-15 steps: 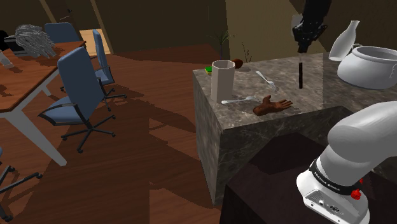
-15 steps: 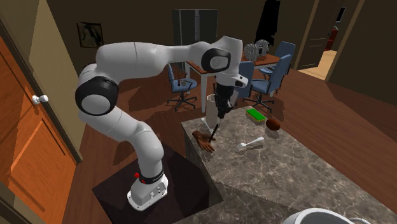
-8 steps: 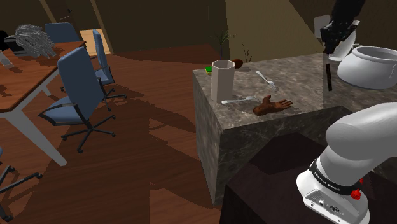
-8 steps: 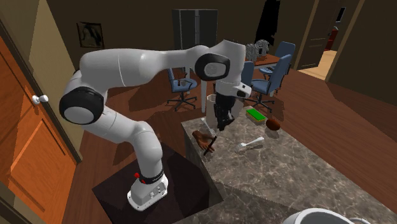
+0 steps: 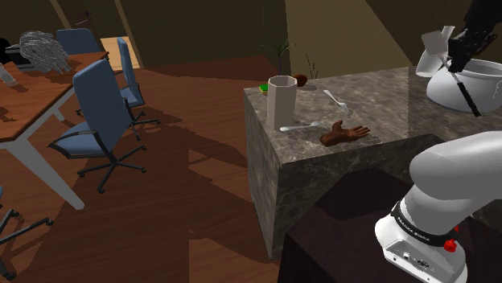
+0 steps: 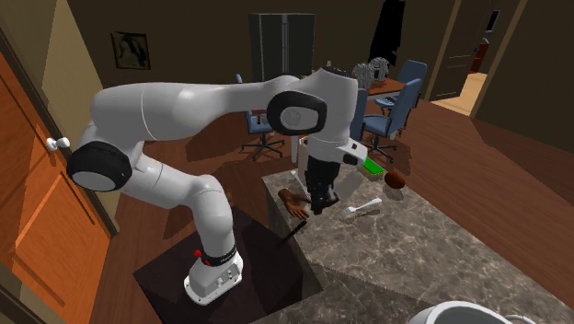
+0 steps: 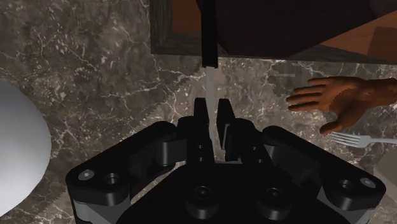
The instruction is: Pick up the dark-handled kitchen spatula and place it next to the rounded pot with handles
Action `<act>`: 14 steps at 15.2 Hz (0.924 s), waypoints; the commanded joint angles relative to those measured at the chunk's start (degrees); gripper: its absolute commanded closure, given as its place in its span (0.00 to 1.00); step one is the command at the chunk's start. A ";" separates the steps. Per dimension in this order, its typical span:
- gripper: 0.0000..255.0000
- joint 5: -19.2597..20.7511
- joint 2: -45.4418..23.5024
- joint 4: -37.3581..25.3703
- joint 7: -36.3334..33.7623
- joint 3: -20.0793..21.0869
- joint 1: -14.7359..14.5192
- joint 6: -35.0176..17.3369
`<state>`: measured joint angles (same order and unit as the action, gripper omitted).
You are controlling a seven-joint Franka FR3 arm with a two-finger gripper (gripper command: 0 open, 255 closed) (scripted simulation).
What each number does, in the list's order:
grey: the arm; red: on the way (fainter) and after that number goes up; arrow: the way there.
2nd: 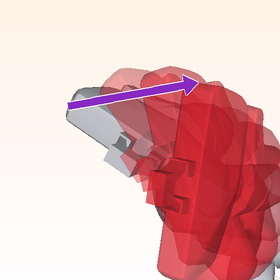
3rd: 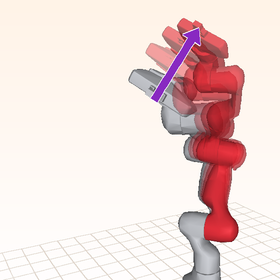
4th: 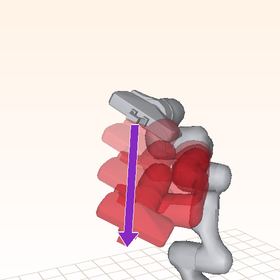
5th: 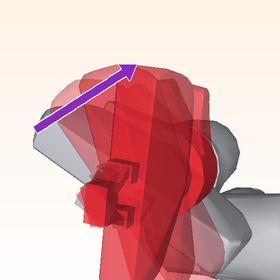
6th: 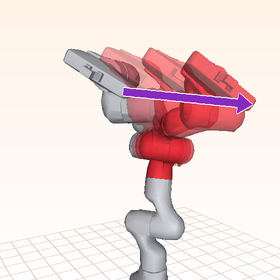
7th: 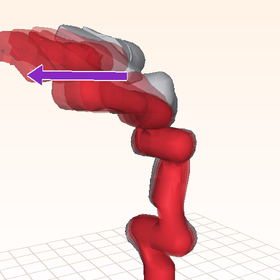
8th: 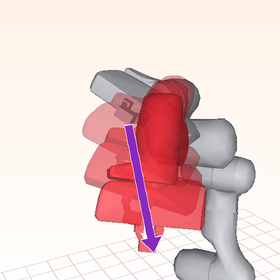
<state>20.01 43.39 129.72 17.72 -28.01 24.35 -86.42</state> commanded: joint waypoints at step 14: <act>1.00 10.80 -3.23 -11.84 21.78 -19.42 2.21 0.84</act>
<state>30.25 40.63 119.02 37.89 -45.97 26.70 -85.55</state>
